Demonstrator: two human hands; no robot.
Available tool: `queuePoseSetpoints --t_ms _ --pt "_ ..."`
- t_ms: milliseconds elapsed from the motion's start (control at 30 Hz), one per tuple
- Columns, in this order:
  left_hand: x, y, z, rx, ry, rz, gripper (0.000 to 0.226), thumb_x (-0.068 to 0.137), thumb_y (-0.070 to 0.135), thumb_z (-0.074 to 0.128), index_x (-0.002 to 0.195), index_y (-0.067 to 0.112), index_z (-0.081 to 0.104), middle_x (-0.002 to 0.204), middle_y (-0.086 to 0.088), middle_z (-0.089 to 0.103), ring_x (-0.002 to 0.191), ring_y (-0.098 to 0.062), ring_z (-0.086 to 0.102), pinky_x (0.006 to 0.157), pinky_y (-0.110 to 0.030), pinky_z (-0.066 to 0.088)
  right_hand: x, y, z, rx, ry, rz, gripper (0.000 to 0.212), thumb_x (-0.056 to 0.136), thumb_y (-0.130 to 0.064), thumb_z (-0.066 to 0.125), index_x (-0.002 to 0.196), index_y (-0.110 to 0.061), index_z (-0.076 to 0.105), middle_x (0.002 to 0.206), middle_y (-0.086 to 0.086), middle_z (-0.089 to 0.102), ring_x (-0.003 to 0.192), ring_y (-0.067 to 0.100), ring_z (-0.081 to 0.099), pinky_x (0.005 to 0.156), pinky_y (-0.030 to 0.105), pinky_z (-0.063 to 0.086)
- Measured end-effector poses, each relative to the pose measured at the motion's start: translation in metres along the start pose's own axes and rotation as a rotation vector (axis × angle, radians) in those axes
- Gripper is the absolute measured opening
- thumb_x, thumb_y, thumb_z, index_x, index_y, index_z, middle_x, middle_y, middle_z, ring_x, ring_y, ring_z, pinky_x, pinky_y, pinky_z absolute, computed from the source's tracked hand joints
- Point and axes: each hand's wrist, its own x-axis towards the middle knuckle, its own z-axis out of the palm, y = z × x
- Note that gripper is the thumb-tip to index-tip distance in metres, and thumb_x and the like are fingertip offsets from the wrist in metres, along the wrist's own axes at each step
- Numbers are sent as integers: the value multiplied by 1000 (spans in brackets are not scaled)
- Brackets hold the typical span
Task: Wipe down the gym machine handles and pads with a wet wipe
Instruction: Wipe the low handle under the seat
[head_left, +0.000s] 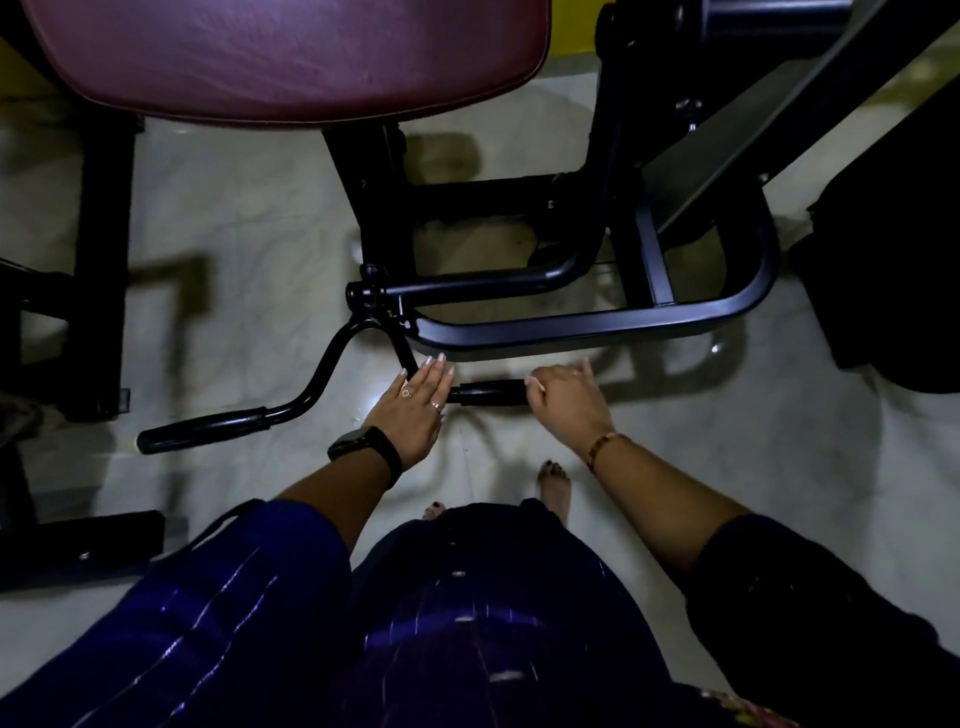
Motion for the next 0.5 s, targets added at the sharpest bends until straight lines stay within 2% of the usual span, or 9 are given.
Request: queuePoseSetpoints --t_ms 33,100,233,333,400,500 --pt "0 -1 0 18 4 9 62 106 32 23 155 11 -9 163 -11 -11 151 -24 -8 120 -38 2 -9 -2 6 13 63 -14 30 98 -27 39 111 -15 63 111 6 65 108 25 56 117 44 12" --pt "1 0 -2 35 9 14 62 106 32 22 155 11 -9 163 -11 -12 151 -24 -8 120 -37 1 -23 -15 17 -37 120 -69 39 97 -27 39 128 -10 57 126 10 60 124 26 51 118 44 10" --pt "1 2 -5 5 -16 -14 62 106 34 22 155 11 -9 163 -11 -12 151 -24 -8 120 -37 2 -28 -53 35 -199 44 -284 57 94 -32 24 139 -7 49 141 11 51 134 25 45 113 44 19" --pt "0 5 -6 -48 -50 -41 61 106 33 24 155 10 -4 163 -12 -6 151 -24 -4 120 -37 2 -12 -72 31 -227 -22 -327 55 100 -33 20 147 -9 36 149 7 42 140 22 35 117 41 1" --pt "2 4 -5 -77 -45 -48 60 106 33 25 156 10 1 164 -11 4 151 -24 2 120 -37 4 3 -73 25 -206 -29 -305 50 103 -32 27 146 -10 37 144 6 47 134 21 41 118 43 -6" --pt "6 2 -5 -92 -22 -28 57 106 32 28 156 10 10 162 -11 16 150 -25 11 120 -36 6 13 -57 9 -157 3 -184 39 102 -32 30 123 -13 57 116 6 66 107 22 61 118 45 -1"
